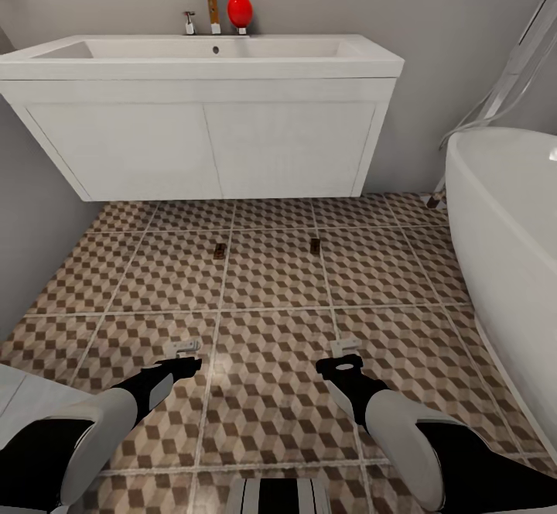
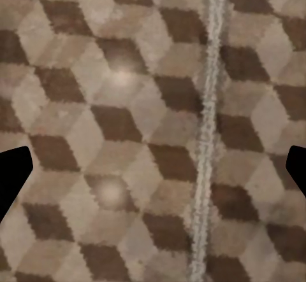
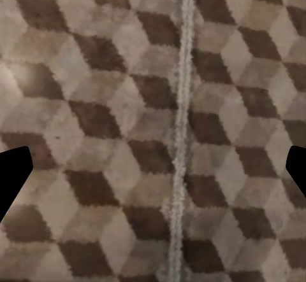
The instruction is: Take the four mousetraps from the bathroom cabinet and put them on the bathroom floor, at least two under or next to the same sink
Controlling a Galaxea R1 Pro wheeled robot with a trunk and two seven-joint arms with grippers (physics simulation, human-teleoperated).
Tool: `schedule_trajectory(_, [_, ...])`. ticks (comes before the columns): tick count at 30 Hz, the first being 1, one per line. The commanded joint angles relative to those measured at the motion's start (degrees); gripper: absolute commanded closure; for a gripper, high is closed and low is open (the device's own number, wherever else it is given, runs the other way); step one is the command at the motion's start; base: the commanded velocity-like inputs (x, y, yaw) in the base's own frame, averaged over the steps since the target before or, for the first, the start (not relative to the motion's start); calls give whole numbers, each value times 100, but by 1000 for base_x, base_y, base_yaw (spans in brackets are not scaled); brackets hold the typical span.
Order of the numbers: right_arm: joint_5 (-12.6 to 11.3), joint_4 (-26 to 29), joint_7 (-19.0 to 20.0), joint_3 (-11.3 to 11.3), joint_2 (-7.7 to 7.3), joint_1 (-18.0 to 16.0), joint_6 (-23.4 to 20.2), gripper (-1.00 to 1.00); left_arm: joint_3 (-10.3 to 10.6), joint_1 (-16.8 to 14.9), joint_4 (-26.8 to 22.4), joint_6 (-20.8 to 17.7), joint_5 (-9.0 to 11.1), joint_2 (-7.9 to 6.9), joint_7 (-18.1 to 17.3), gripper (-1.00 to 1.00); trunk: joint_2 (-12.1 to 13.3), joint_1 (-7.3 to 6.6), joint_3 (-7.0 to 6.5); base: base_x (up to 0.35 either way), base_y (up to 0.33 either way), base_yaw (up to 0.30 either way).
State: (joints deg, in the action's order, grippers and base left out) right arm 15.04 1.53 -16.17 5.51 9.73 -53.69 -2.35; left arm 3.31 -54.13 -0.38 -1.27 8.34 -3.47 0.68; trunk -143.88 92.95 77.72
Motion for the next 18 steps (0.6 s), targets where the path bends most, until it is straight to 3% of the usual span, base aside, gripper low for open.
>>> schedule_trajectory(1, [60,5,-17,47,3,-1,-24,-100,37,-1,-5,-13,59,0,12,-100,-1,-1,4,0,0,0])
schedule_trajectory(18, [60,5,-17,47,3,-1,-22,-100,38,-1,-6,-20,53,4,31,-100,-1,-1,4,0,0,0])
